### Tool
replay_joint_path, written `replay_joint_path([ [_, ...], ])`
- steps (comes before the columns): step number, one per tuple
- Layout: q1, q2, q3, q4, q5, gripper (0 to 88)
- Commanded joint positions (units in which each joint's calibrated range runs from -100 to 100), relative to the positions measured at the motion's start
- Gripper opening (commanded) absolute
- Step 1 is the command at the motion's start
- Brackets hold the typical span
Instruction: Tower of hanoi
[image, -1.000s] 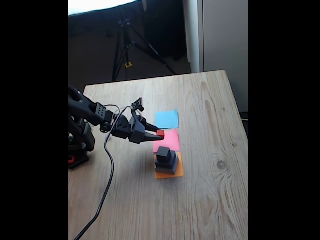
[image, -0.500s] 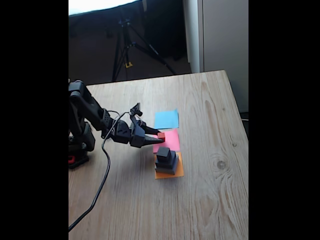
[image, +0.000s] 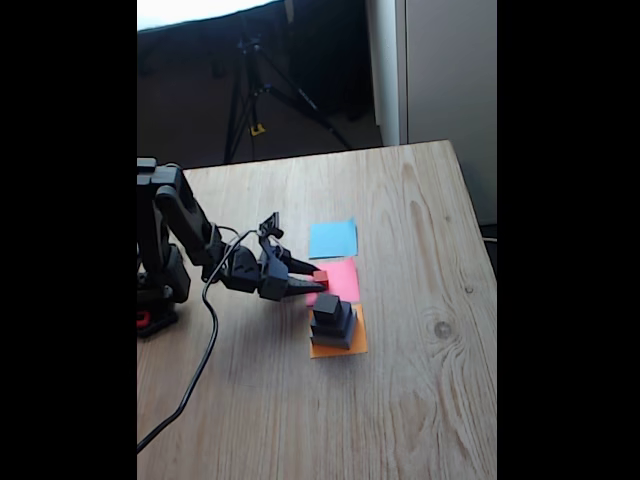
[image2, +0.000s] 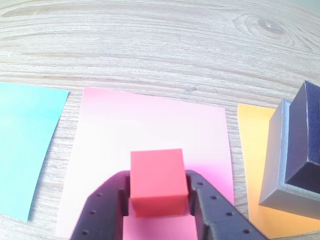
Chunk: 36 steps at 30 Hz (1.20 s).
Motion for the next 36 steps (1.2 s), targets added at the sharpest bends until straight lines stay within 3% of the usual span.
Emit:
replay_joint_path([
  [1, 0.5, 0.7, -2.2, -1.1, 0.7, 3.9],
  [7, 0.3, 1.3, -2.8, -1.0, 0.7, 7.3],
  [12, 0.3, 1.3, -2.3, -1.1, 0.7, 18.0],
  [17, 0.5, 0.4, -2.1, -1.0, 0.7, 21.4],
  [23, 1.0, -7.1, -0.9, 2.6, -4.8, 23.2],
  [31, 2.5, -30.7, -0.9, 27.9, -10.3, 19.0],
  [36, 3.1, -44.4, -2.8, 48.0, -8.5, 0.7],
])
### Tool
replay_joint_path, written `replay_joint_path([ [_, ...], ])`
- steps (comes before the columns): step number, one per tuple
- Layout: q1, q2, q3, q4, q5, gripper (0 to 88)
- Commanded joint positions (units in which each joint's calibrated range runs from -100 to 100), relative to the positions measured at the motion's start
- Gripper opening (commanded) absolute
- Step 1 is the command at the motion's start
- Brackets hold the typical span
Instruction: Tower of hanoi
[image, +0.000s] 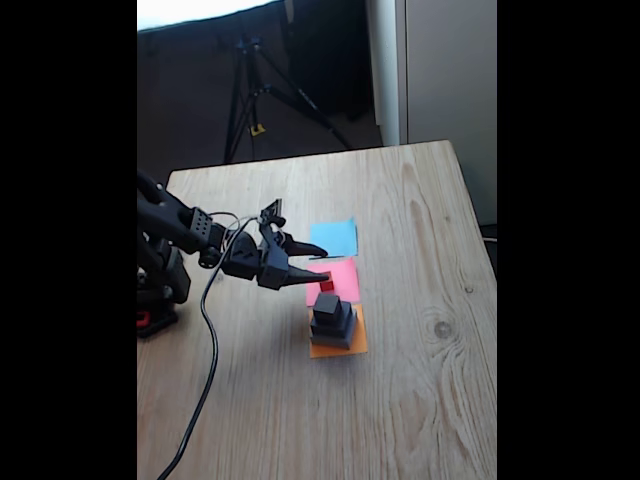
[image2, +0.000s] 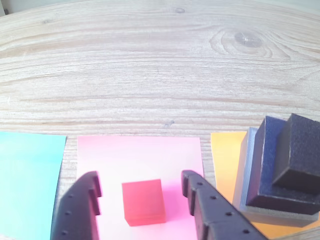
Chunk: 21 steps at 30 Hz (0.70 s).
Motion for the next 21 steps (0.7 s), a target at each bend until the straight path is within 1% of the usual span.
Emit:
replay_joint_path([
  [1, 1.2, -11.8, -3.9, 16.5, 1.7, 0.5],
  [3, 1.2, -15.4, -6.0, 24.1, 2.7, 0.5],
  [4, 1.1, -17.2, -7.1, 27.5, 2.2, 0.5],
  [6, 0.9, -20.1, -11.9, 37.9, 1.2, 0.5],
  [9, 0.8, -23.2, -22.3, 54.4, -2.3, 0.5],
  [10, 0.9, -23.9, -25.7, 58.3, -4.1, 0.5],
  [12, 1.5, -24.1, -33.3, 66.3, -5.3, 0.5],
  [16, 4.4, -22.7, -48.3, 78.0, -7.5, 0.5],
  [19, 7.8, -21.7, -58.6, 84.6, -7.5, 0.6],
  [21, 10.7, -20.9, -65.8, 90.3, -6.1, 1.0],
])
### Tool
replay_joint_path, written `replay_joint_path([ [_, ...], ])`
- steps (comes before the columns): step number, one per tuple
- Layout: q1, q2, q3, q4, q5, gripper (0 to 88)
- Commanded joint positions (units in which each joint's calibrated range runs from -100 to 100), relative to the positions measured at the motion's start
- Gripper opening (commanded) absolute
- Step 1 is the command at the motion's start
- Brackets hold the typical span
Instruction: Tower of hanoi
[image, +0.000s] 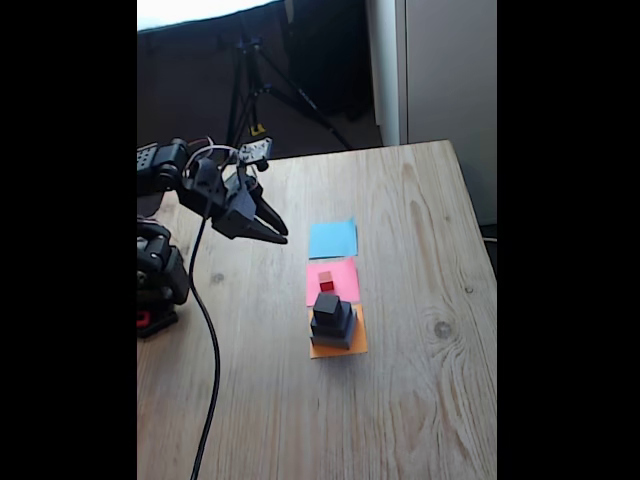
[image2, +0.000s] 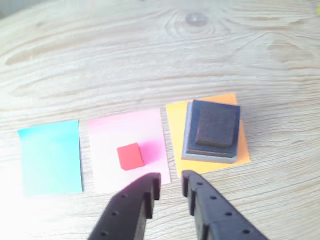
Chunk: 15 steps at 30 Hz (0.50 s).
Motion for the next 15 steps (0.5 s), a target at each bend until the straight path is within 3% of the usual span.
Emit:
replay_joint_path([
  [1, 4.5, 0.8, -15.0, 9.0, 0.8, 0.9],
  [7, 10.1, 1.7, -28.1, 19.8, 3.5, 0.9],
  [15, 16.8, -4.8, -11.5, 13.6, 11.3, 12.3],
])
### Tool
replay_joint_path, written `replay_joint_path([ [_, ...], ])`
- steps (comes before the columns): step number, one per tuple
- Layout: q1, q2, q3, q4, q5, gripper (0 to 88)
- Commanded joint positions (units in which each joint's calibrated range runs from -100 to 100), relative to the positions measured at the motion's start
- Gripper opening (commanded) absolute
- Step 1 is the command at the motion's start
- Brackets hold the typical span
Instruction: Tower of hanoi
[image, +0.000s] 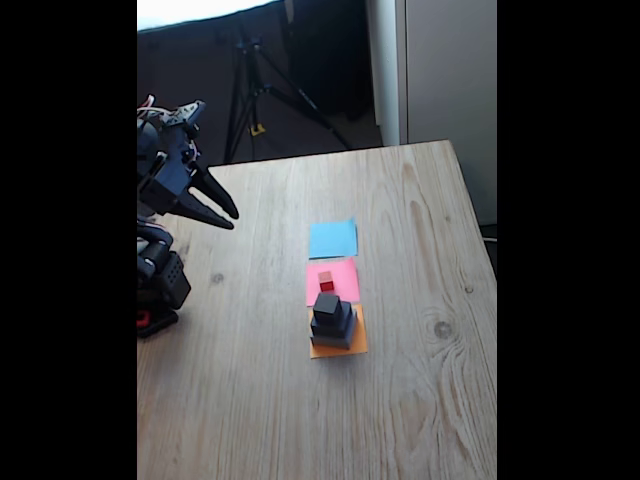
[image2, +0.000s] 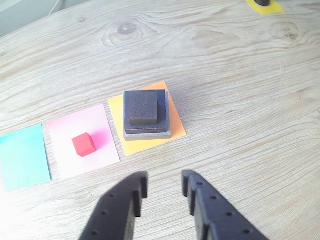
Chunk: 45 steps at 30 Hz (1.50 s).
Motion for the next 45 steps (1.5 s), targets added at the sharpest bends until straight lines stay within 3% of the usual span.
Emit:
replay_joint_path([
  [1, 2.4, -3.6, 7.4, -6.0, 3.3, 14.2],
  [8, 4.3, -6.4, 25.7, -22.9, 1.3, 29.7],
  [21, 3.2, -4.8, 58.3, -66.4, 5.3, 33.3],
  [31, 1.2, 5.6, 61.3, -82.4, -1.5, 32.3],
  [39, 0.2, 13.1, 69.9, -103.3, -0.2, 32.0],
  [45, -0.6, 19.2, 72.3, -112.3, 1.0, 31.8],
])
